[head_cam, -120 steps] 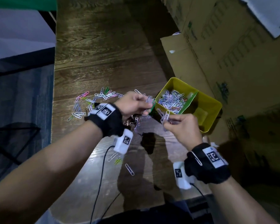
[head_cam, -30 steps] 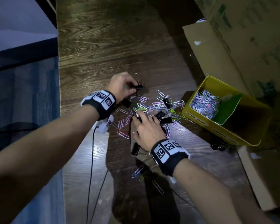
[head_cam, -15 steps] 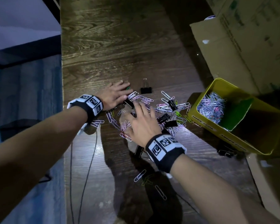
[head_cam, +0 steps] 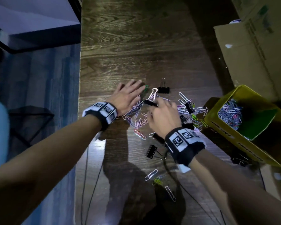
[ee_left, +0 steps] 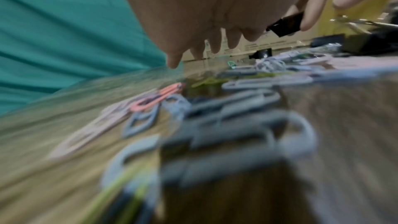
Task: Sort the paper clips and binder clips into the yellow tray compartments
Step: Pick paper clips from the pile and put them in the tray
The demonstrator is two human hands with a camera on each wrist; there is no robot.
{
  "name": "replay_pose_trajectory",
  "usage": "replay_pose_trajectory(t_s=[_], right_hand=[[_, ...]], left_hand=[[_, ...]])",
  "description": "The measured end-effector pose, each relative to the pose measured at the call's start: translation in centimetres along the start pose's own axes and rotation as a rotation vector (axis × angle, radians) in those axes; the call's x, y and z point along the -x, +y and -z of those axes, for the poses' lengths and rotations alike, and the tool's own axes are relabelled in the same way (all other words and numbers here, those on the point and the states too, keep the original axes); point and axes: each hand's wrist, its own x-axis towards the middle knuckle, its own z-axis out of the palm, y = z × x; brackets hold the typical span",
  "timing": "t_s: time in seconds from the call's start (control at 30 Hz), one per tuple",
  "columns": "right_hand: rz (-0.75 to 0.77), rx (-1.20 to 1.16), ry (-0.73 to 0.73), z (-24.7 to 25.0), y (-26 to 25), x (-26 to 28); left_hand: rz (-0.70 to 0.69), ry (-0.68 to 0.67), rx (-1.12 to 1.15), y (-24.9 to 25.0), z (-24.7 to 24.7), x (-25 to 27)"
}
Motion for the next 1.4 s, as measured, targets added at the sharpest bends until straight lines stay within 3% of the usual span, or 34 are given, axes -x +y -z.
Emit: replay_pose_trajectory(t_s=[0.13,0.43,0.5,0.57,0.63,0.67,0.77,0.87,0.97,1.3,1.33,1.4], right_hand=[[-0.203,0.132,-0.072,0.9,1.1,-1.6],[-0.235,0.155,-0.226,0.0,1.4,-1.9],[-0.198,0.071,-0.18,0.2,0.7,-1.1],[-0.048,-0.005,-0.085,0.4,-0.2,0.4],[0.15,-0.007,-0.047,0.5,-1.2,2.4],[0.235,-0.007,-0.099,0.5,-1.6,3.4],[0.355,0.089,-0.384,-0.1,-2.1,5.8],[0.393,0.18,-0.466,-1.1,-1.9,7.1],[0.375,0.154,-0.436,-1.5,-1.9,7.8],[0.109,0.182,-0.328,-1.1,0.2,9.2],[0.103,0.185,-0.316,-1.2,0.3,9.3],[0.093,0.183,-0.27,-1.3,0.5,9.5]], left_hand=[[0.036,-0.175,-0.107,1.4,-0.7,-1.8],[-0.138,-0.203,-0.181,1.8,-3.6,7.6],[-0.039,-0.072,-0.097,0.9,-2.8,8.1],[0.191,0.025,0.016,-0.7,-1.9,7.7],[0.37,0.009,0.103,-2.0,-1.3,6.9],[0.398,-0.024,0.103,-2.2,-1.2,6.5],[0.361,-0.104,0.063,-1.3,-2.2,6.2],[0.203,-0.145,-0.003,1.0,-3.4,6.7],[0.054,-0.191,-0.086,3.6,-4.6,7.9],[-0.167,-0.228,-0.164,9.3,-8.3,15.1],[-0.151,-0.213,-0.125,9.1,-8.0,15.1],[0.009,-0.051,-0.053,7.6,-6.7,14.1]])
